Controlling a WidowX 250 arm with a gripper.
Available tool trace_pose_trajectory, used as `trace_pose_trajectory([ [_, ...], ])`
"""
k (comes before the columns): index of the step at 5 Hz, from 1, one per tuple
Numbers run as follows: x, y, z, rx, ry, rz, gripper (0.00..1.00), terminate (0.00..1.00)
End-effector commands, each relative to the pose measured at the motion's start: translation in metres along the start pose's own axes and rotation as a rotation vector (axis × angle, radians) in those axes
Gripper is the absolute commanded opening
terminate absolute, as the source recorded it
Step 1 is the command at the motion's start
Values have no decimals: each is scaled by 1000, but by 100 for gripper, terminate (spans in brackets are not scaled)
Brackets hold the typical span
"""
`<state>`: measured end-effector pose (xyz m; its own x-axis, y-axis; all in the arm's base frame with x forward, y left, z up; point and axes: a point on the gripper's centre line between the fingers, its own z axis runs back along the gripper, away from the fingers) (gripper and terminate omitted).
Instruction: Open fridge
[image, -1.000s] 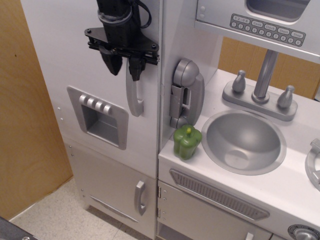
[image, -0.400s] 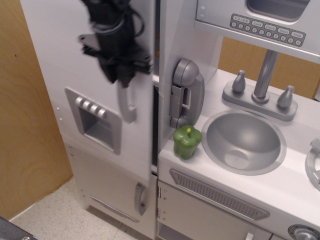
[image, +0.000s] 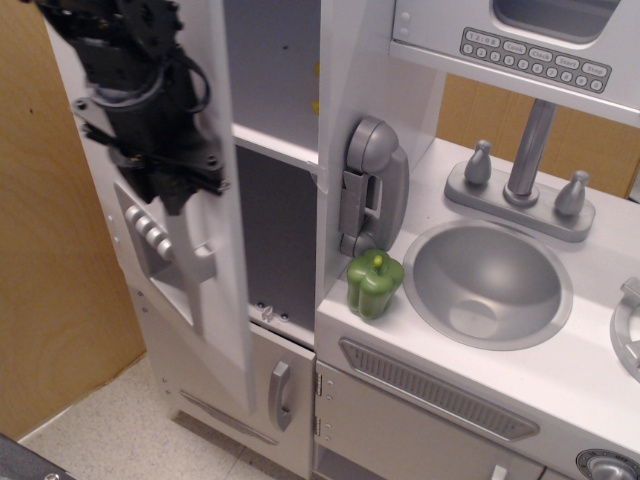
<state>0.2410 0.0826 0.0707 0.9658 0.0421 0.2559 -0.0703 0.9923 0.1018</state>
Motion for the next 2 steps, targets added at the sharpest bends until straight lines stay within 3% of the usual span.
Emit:
trace_pose_trajectory([
  [1,-35,-12,14,58,134,15,100,0],
  [2,-46,-38,16,54,171,10,100,0],
])
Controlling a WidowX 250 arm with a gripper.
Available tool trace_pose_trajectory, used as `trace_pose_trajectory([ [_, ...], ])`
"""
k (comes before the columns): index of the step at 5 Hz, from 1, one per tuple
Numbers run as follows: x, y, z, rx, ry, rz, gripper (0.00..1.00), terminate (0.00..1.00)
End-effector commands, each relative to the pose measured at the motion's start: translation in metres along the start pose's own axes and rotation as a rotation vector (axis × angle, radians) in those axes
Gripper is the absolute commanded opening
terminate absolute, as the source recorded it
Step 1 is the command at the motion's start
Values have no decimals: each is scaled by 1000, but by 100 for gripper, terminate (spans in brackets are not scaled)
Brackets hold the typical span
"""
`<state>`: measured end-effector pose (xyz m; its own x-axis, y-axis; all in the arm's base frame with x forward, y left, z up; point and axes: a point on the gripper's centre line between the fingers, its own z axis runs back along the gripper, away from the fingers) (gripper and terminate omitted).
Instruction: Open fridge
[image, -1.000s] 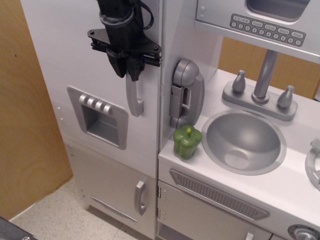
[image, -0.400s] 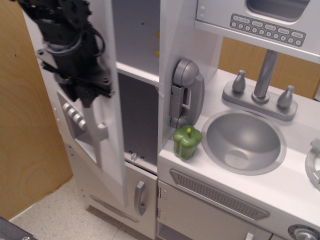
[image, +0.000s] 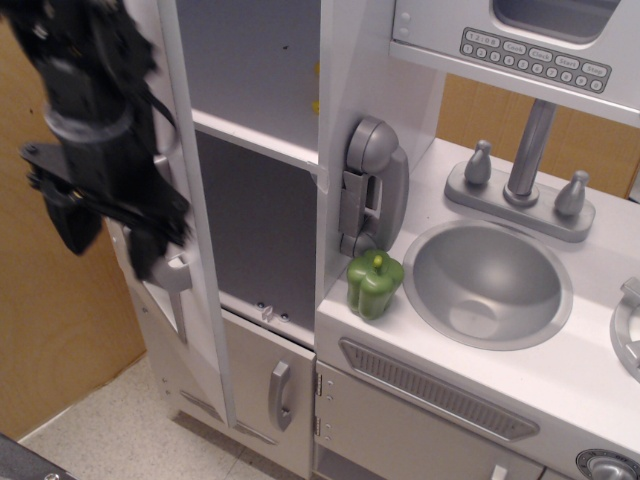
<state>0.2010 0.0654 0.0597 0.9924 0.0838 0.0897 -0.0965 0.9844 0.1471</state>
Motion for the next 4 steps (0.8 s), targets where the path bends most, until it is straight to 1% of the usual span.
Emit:
trace_pose_trajectory([
  [1,-10,-50,17,-38,12,-20,100,0],
  [2,0,-79,13,-75,7,-29,100,0],
  [3,30,-82,20,-120,-23,23,100,0],
  [4,57,-80,28,-146,-40,82,100,0],
])
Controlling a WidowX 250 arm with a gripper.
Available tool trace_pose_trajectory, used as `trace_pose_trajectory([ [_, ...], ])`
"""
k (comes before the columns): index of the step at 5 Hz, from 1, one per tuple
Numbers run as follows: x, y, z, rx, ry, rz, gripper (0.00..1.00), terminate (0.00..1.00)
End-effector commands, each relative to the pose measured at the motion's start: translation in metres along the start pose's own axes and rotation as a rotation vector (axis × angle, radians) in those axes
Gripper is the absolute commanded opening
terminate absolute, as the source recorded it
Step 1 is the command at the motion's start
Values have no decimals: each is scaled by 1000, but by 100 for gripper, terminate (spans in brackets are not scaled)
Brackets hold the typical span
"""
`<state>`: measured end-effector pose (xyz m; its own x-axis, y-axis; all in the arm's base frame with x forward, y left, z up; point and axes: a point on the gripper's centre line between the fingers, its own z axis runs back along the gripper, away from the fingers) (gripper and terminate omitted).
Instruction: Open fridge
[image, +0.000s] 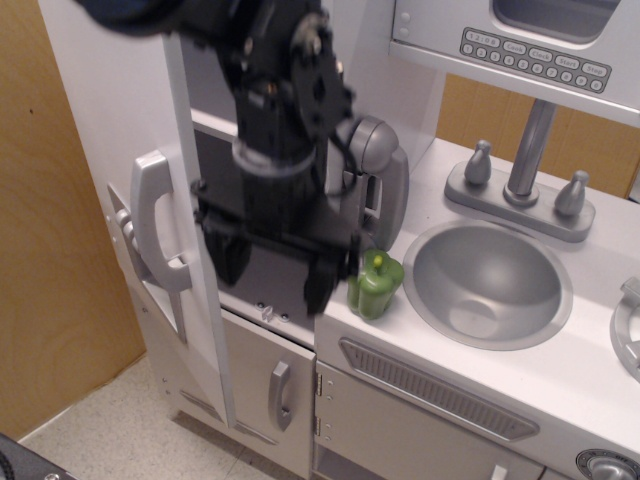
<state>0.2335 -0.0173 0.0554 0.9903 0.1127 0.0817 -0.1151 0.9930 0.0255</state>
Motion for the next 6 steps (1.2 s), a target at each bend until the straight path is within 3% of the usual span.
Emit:
trace_pose_trajectory([
  [1,51,10,32,-28,-78,119,100,0],
  [2,59,33,33,15,-59,204,100,0],
  [3,49,55,33,59,-1,263,100,0],
  [6,0,109,38,188,48,352,100,0],
])
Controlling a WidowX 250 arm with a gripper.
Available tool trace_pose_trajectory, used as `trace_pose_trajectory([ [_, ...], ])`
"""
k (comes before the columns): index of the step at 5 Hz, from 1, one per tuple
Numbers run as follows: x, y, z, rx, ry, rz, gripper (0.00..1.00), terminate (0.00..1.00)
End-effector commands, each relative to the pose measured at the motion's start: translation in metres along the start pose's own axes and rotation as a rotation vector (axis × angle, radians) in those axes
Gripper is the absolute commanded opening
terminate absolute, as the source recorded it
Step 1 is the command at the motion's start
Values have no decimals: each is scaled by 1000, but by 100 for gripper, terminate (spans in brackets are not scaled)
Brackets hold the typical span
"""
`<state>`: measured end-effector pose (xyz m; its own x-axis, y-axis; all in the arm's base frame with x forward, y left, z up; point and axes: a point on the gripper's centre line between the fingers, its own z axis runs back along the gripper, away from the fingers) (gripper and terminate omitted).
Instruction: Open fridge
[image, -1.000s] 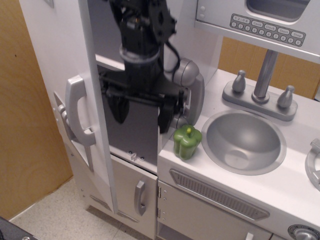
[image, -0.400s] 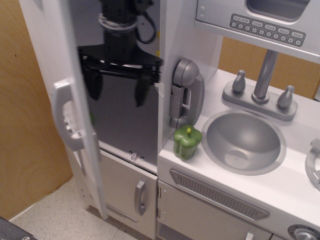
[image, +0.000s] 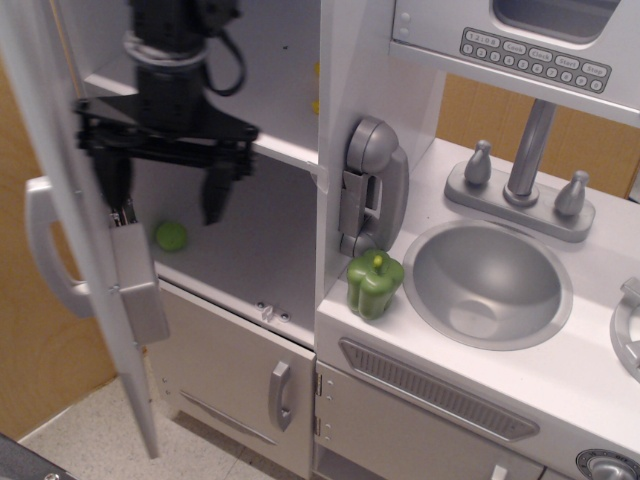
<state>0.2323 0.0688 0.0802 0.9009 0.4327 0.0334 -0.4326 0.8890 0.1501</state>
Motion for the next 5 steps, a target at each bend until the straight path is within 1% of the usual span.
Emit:
trace_pose_trajectory([
  [1,0,58,0,88,2,59,100,0],
  [2,5,85,-15,72,0,170,100,0],
  [3,13,101,-29,33,-17,191,100,0],
  [4,21,110,-38,5,5,188,100,0],
  [5,87,138,-14,5,8,252,100,100],
])
